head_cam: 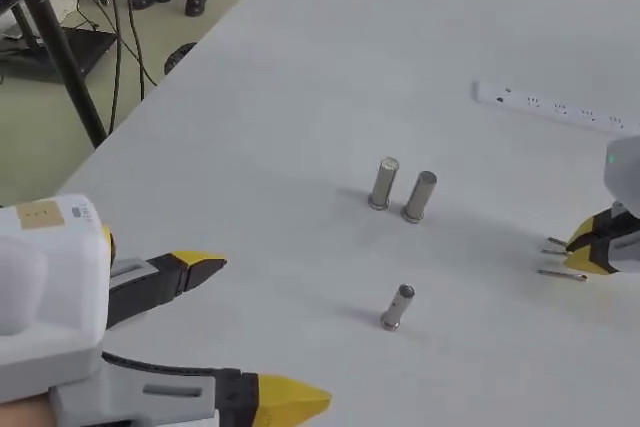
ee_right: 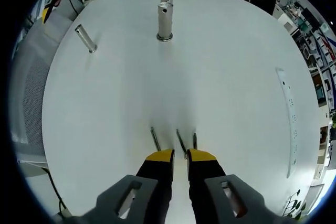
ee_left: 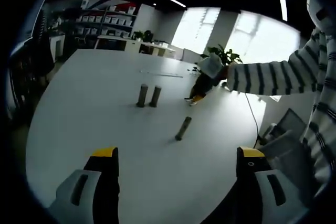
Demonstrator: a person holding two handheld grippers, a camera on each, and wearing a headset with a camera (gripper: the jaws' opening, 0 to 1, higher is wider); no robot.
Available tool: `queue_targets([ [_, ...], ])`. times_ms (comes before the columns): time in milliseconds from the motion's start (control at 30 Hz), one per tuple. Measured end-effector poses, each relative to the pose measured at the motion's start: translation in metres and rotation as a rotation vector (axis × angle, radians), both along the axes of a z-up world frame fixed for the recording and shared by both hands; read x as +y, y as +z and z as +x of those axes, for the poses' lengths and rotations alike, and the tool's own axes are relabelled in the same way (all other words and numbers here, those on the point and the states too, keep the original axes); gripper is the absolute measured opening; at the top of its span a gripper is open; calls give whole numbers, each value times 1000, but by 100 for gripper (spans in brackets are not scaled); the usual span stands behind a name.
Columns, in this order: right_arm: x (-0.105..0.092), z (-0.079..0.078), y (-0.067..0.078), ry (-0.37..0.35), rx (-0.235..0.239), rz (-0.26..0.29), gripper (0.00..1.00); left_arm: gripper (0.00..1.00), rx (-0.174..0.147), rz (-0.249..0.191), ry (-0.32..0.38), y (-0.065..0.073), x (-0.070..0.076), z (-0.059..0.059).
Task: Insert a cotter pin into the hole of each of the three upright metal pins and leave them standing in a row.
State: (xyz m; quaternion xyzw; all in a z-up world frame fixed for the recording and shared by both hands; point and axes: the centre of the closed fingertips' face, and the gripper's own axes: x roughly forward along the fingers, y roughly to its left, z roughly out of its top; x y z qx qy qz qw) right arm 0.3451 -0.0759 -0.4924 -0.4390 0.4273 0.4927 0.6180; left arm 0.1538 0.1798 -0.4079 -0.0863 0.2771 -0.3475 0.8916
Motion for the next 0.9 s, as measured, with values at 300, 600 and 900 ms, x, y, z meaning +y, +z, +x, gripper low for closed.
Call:
queue_targets([
  [300,1,-2,2,-52,41,15,0,91,8,2,-15,-2,-6,0],
  [600,-1,1,2,-70,60,58,0,91,-13,-10,-16,5,-10,6],
  [900,0,-1,1,-55,39,62,0,91,-18,0,-31,6,-15,5],
])
